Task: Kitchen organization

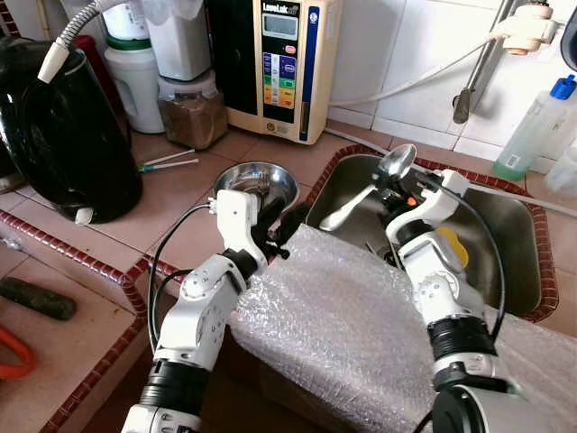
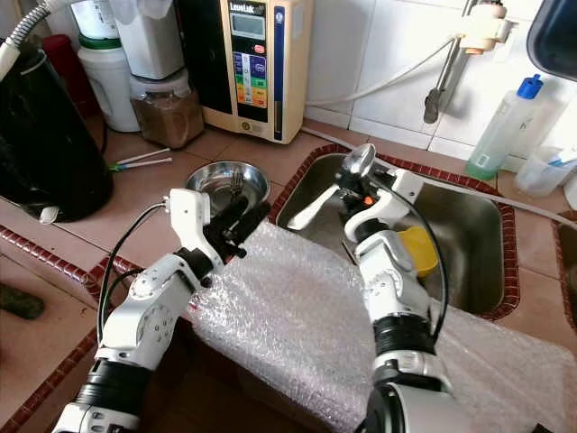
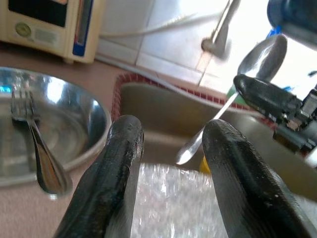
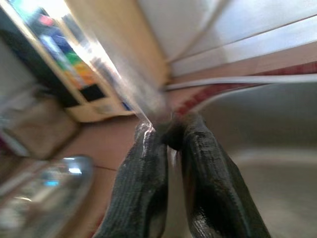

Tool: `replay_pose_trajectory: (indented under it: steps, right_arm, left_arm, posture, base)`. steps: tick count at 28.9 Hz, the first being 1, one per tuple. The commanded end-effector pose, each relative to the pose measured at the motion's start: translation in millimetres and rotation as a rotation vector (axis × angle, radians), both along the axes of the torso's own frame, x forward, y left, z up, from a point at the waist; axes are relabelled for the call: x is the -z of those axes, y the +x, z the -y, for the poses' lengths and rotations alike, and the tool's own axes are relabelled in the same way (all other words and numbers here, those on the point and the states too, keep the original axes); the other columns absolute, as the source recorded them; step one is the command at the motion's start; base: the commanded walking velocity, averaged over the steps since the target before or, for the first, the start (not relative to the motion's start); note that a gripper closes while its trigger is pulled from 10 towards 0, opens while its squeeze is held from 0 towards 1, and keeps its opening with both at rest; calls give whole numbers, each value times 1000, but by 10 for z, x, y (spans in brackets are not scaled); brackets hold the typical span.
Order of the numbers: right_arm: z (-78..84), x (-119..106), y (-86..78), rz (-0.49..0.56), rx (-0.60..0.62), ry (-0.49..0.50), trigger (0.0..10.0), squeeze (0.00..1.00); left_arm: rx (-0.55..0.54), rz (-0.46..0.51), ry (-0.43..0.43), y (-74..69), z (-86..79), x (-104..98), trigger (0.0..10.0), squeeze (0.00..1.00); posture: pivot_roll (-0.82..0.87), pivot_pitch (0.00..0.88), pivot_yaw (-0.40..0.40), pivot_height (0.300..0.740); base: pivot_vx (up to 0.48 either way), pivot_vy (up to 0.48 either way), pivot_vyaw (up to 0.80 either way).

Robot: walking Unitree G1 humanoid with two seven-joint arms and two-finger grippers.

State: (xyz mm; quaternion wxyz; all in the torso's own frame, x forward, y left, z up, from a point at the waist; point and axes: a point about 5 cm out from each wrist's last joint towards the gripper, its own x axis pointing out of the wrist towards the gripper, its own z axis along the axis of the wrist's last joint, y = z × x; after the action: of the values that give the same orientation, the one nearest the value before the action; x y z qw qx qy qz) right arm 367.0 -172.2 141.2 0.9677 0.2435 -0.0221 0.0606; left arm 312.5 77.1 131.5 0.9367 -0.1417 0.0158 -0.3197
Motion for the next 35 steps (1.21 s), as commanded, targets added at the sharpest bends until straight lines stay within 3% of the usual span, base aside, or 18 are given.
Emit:
replay_pose_trajectory:
  steps: [1, 3, 8, 14, 22, 23, 24, 25, 35]
  right_arm:
    - [50, -43, 37, 2, 51, -60, 0, 0]
    - [217, 85, 15, -72, 147, -123, 0, 0]
    - [404, 256, -39, -161, 249, -192, 0, 0]
    - [486, 454, -104, -277, 296, -276, 0, 0]
    - [520, 641, -170, -395, 314, -289, 0, 0]
    - [513, 655, -174, -401, 308, -281, 1725, 0]
    - [502, 671, -177, -408, 303, -268, 5490, 718]
    - [497, 686, -183, -416, 300, -267, 10000, 1000]
    - [481, 743, -200, -456, 301, -245, 10000, 1000]
  left_arm:
    - [29, -4, 33, -26, 26, 29, 10000, 1000]
    - [48, -26, 55, -50, 29, 92, 10000, 1000]
    - [102, -43, 86, -93, 57, 144, 10000, 1000]
    - [127, -27, 147, -105, 63, 161, 10000, 1000]
    - [139, -23, 158, -116, 70, 161, 10000, 1000]
    - [139, -23, 161, -119, 69, 164, 10000, 1000]
    - [140, -22, 165, -120, 67, 167, 10000, 1000]
    - [139, -24, 173, -119, 64, 172, 10000, 1000]
    - [145, -18, 200, -110, 57, 181, 10000, 1000]
  posture:
    - [21, 0, -2, 740]
    - [19, 0, -3, 740]
    - [18, 0, -3, 740]
    - [17, 0, -2, 740]
    - [19, 0, -1, 740]
    - [19, 0, -1, 740]
    - [18, 0, 0, 740]
    - [19, 0, 0, 740]
    - [22, 0, 3, 740]
  base:
    - [0, 0, 0]
    - [0, 0, 0]
    - [0, 0, 0]
    - [0, 0, 0]
    - [0, 0, 0]
    - [0, 0, 0]
    - [0, 0, 0]
    - [0, 0, 0]
    - [0, 0, 0]
